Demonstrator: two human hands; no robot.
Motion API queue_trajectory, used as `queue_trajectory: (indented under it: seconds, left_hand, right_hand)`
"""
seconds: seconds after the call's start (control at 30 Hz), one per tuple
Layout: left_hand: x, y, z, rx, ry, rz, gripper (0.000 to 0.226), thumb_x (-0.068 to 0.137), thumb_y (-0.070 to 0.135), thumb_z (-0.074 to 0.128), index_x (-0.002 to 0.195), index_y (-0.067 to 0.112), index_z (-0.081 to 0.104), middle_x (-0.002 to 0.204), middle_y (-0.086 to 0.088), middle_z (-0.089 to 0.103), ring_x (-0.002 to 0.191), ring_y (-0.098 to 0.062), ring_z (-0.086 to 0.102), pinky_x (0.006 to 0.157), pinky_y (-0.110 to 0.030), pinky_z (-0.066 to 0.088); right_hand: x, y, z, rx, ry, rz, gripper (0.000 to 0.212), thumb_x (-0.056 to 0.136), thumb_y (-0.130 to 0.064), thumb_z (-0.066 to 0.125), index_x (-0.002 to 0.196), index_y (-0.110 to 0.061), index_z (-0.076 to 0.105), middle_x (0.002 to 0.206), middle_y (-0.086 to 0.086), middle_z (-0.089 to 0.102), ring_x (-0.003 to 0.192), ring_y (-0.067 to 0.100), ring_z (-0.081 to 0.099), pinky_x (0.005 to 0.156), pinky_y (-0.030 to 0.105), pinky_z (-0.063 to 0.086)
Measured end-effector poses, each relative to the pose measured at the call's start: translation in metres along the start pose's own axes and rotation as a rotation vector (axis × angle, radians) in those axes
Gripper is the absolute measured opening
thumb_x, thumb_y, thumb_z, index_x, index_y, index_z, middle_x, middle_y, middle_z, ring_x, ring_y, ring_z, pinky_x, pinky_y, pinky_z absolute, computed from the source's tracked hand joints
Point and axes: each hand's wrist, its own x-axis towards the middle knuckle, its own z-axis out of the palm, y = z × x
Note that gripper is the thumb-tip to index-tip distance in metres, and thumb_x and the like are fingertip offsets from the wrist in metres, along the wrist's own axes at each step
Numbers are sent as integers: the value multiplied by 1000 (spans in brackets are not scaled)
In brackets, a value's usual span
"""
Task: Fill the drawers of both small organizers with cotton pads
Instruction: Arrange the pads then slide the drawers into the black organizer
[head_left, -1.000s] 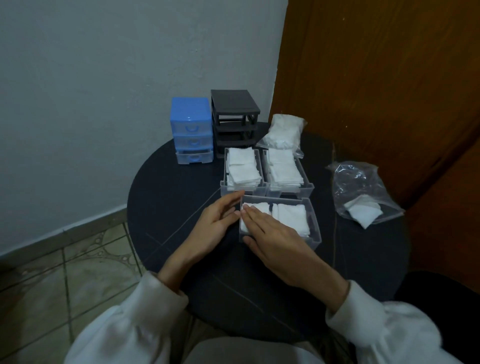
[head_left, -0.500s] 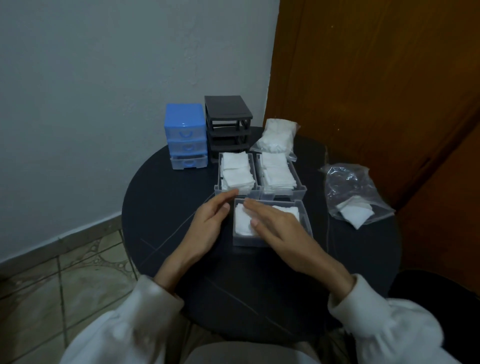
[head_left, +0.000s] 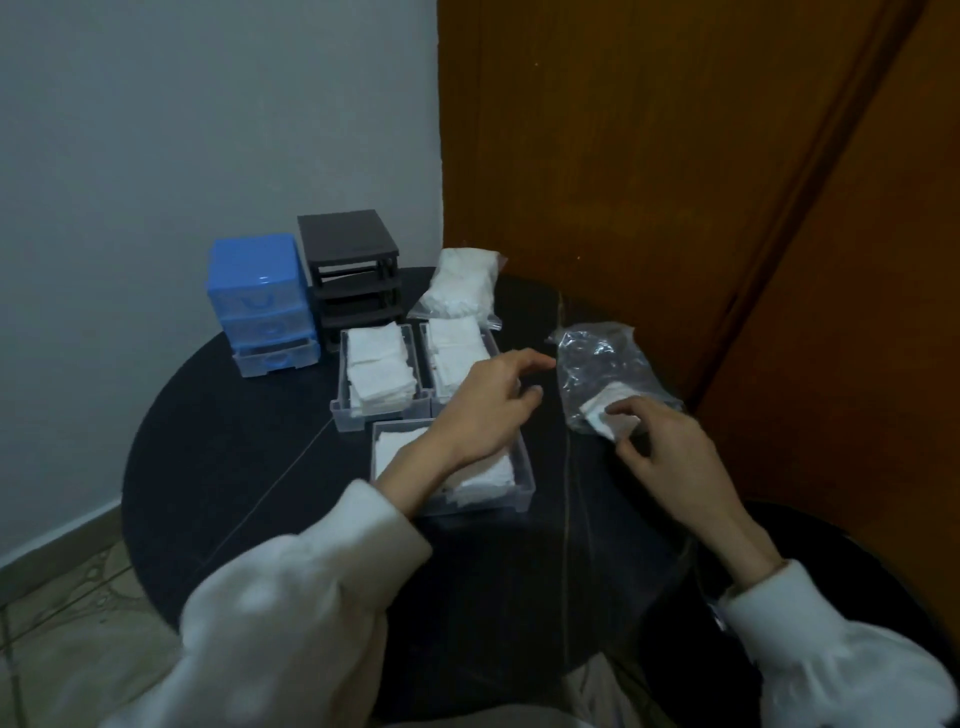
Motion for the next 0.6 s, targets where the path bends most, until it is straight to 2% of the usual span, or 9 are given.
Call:
queue_trajectory:
  seconds: [0.1,0.23,0.33,0.43,0.53,0.6]
  left_hand:
    - [26,7,23,126,-112,36,43,92,9,53,134,11,48,131,-9,54,114,-20,54,90,-17,35]
    - [44,4,49,201,-262,12,40,89,10,55,129,10,50,127,-12,56,114,-25,54,96,-32,43]
    - [46,-4,59,207,-289,-15,34,88,9,53,122,12,54,116,-11,62,104,-25,59,90,-37,47]
    - [44,-10,62,203,-288,-25,38,86,3,48,121,15,55,113,-10,64,103,-24,59,90,-40,48]
    - [43,-11,62,190,-298,-26,40,87,1,47,124,14,55,115,-10,63,106,-23,58,93,-33,45]
    - [44,-11,62,197,-300,-27,36,88,1,48,122,11,56,115,-12,63,105,-24,58,89,-26,42]
  right_hand:
    - [-3,9,5,-36,-24,50,39,88,-20,61,126,-19,52,127,-1,57,111,12,55,88,21,41]
    - [0,10,11,-87,-82,51,44,89,-28,59,130,-20,45,132,-1,50,116,14,50,84,20,37]
    - [6,10,14,-135,-93,50,49,91,-35,56,135,-19,40,136,1,47,122,14,42,91,28,42]
    - [13,9,17,-206,-98,38,48,93,-34,52,136,-18,39,136,2,47,123,15,39,93,28,40]
    - [17,13,20,-232,-69,2,47,91,-31,54,135,-20,42,134,2,48,123,17,39,96,30,37]
    - [16,16,21,-195,-64,-15,45,89,-27,57,132,-21,46,133,2,48,123,18,40,97,30,36]
